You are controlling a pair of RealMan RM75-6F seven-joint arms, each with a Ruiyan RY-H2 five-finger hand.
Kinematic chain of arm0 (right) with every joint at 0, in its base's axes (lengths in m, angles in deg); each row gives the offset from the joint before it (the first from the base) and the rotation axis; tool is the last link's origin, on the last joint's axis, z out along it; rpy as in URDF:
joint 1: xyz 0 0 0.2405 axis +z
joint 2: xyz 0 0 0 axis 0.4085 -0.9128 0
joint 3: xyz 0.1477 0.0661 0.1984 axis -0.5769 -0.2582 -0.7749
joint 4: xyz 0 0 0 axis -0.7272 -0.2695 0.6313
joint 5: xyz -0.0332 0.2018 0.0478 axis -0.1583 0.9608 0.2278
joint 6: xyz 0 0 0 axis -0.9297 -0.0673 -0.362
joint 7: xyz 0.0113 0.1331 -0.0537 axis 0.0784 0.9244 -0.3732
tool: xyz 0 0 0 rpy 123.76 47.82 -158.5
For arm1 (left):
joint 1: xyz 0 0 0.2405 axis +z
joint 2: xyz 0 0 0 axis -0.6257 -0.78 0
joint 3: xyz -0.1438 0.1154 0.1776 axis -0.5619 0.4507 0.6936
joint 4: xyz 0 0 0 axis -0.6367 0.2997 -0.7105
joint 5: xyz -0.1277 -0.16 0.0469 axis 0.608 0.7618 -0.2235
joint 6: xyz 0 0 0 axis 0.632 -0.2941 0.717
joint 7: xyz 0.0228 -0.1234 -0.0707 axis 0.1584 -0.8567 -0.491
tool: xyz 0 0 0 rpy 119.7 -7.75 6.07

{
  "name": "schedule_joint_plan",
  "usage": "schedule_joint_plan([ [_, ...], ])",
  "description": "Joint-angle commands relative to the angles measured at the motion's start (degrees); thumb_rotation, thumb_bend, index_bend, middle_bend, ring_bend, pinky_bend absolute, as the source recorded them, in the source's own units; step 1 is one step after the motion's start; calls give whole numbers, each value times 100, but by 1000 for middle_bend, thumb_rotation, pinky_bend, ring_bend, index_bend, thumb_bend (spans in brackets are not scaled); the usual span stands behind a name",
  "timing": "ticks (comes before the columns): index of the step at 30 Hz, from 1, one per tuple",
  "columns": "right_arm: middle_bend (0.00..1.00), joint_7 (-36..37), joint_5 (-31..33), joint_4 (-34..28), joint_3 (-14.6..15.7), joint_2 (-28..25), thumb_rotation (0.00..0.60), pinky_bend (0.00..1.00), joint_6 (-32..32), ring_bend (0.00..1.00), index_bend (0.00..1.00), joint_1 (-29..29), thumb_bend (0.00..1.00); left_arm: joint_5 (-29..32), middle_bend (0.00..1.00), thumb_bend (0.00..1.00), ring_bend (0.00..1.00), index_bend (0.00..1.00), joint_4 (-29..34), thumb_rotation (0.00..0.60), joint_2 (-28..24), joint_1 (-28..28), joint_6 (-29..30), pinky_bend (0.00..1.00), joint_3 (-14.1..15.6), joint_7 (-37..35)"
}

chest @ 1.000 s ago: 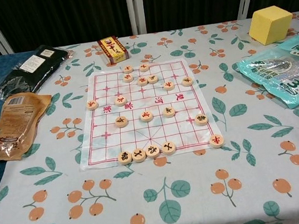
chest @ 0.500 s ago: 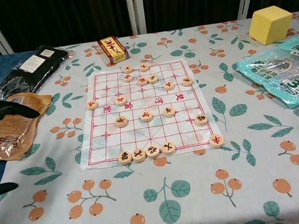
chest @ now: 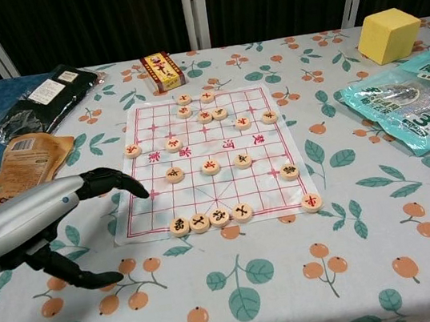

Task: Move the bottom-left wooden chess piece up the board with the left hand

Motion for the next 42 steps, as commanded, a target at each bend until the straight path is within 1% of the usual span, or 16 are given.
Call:
schedule_joint_plan([
  [1,0,28,7,9,-10,-14,600,0,-3,0,0,2,150,67,135,161,0,238,-152,600,136,-103,-41,49,-83,-103],
  [6,0,53,3,-1,-30,-56,600,0,50,0,0,-17,151,139,135,206,0,258,-435,600,420,-249,-90,50,-150,-179],
  [13,0,107,34,12,-49,-99,600,0,118,0,0,-72,150,196,148,225,0,294,-744,600,827,-332,55,61,-199,-185],
  [21,0,228,62,94,-76,-112,600,0,158,0,0,-105,150,206,150,228,0,347,-941,600,1059,-454,52,69,-158,-111],
  [25,0,275,69,131,-90,-124,600,0,188,0,0,-123,150,256,150,229,0,356,-1100,600,1197,-497,64,69,-150,126],
  [30,0,352,94,180,-110,-135,600,0,207,0,0,-141,150,381,151,237,0,358,-1138,600,1285,-552,34,69,-206,233],
  [35,0,422,112,228,-128,-131,600,0,239,0,0,-164,150,501,156,330,0,374,-1071,600,1283,-605,-2,69,-255,306],
  [42,0,500,125,304,-135,-108,600,0,233,0,0,-179,151,619,156,350,0,380,-981,600,1240,-629,-37,70,-217,398],
])
